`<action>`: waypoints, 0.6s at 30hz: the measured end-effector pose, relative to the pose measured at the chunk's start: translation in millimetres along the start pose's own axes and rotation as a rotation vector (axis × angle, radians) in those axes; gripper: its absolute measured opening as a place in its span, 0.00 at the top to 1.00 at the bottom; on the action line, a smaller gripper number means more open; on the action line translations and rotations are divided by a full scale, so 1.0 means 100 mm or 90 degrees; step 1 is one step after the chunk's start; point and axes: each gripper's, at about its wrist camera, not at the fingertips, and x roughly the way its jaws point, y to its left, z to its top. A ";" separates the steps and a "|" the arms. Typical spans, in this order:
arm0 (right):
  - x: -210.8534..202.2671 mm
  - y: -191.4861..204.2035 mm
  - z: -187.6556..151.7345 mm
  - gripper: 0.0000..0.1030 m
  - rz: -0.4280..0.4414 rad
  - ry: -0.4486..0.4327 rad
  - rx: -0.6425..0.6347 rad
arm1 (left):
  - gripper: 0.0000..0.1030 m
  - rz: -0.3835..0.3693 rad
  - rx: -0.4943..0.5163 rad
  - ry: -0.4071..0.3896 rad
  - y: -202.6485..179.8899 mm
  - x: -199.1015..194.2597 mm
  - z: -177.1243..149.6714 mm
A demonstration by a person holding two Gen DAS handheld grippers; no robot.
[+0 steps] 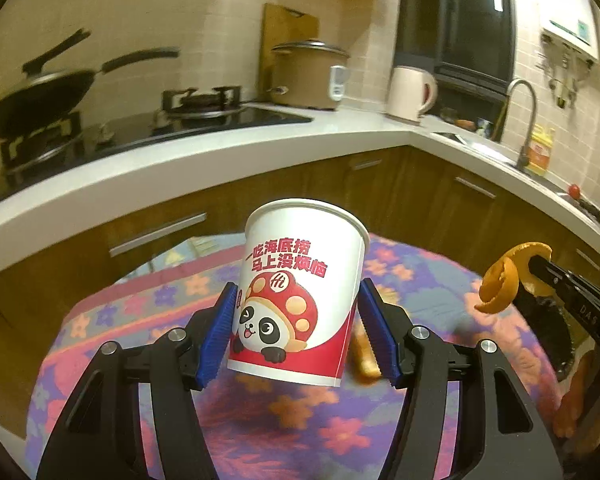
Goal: Collect trash
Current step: 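Carry the cup and peel over the bin and open both grippers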
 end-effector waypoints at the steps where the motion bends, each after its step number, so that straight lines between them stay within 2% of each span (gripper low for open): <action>1: -0.06 -0.05 0.01 0.97 0.000 -0.005 0.006 | 0.44 -0.006 0.005 -0.002 -0.06 -0.01 0.02; 7: -0.41 -0.64 -0.03 0.97 -0.034 -0.020 0.086 | 0.44 -0.085 0.051 0.010 -0.78 0.03 0.01; 15: -0.54 -1.43 -0.27 0.97 -0.123 0.018 0.138 | 0.44 -0.204 0.138 0.048 -2.04 0.30 0.04; 18: -0.57 -1.66 -0.34 0.97 -0.153 0.027 0.164 | 0.43 -0.216 0.168 0.056 -2.39 0.41 0.03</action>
